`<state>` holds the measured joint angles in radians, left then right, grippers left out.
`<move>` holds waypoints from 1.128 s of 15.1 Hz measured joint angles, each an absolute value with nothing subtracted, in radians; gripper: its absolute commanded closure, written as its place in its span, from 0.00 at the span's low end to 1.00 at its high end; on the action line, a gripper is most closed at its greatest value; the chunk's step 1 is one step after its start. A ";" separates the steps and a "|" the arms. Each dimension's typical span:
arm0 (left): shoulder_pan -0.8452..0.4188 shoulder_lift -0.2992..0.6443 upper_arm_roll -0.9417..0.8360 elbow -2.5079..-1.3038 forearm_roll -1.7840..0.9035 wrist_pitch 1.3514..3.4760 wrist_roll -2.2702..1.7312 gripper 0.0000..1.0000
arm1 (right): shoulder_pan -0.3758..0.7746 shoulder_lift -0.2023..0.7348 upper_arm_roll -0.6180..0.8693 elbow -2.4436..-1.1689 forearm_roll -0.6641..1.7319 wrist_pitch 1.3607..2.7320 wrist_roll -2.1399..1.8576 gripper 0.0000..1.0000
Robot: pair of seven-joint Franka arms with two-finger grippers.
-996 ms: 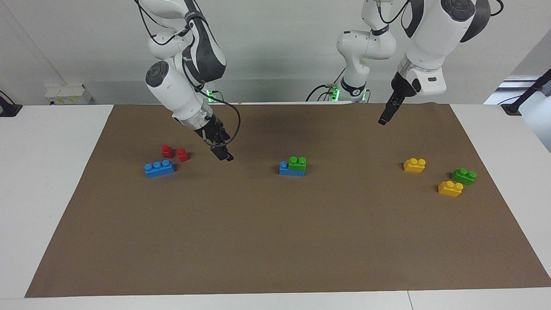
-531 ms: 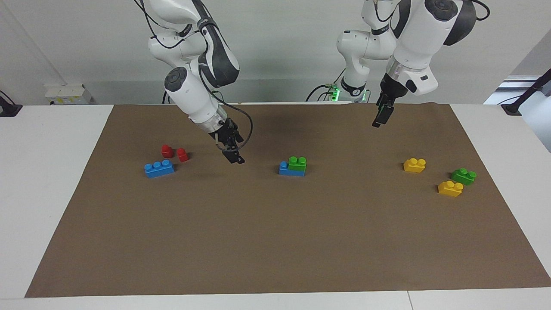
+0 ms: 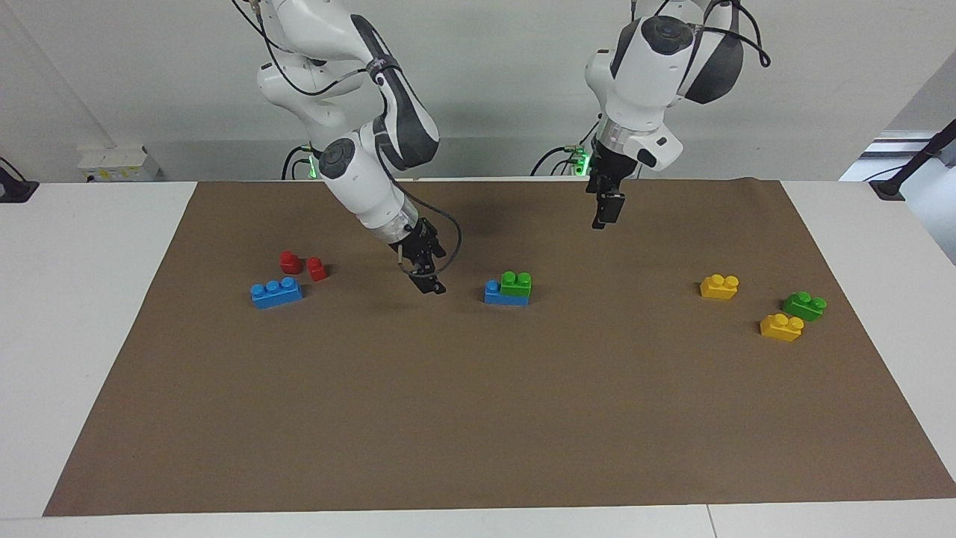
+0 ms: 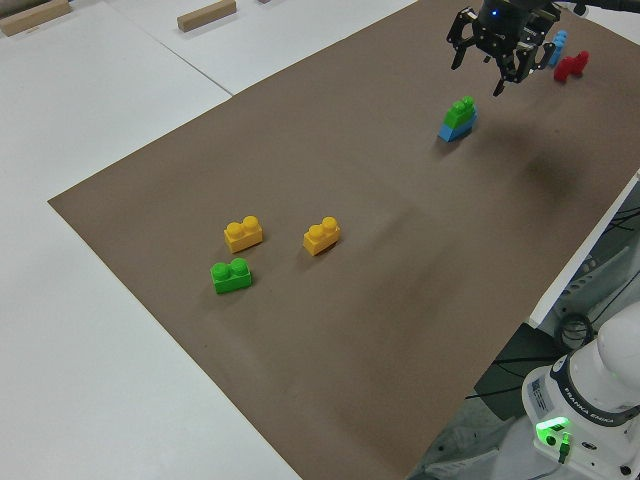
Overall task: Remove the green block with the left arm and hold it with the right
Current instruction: 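Lower the left gripper to the green end while the right gripper reaches the blue end, then close the left gripper on the green brick while the right gripper grips the blue brick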
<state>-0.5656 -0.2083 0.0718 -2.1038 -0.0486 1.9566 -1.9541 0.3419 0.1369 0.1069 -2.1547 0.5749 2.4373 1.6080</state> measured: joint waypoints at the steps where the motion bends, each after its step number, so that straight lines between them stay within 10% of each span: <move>1: -0.585 -0.208 0.071 -2.117 -0.049 1.974 -1.979 0.00 | 0.344 0.146 0.107 -2.155 0.577 2.445 1.608 0.02; 17: -0.703 0.074 0.072 -2.124 -0.049 2.354 -2.316 0.00 | 0.451 0.273 0.107 -2.118 0.699 2.593 1.608 0.02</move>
<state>-0.7026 0.0741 0.0721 -2.1243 -0.0486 2.3545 -2.3157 0.4512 0.2729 0.1070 -2.1184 0.6987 2.5931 1.6081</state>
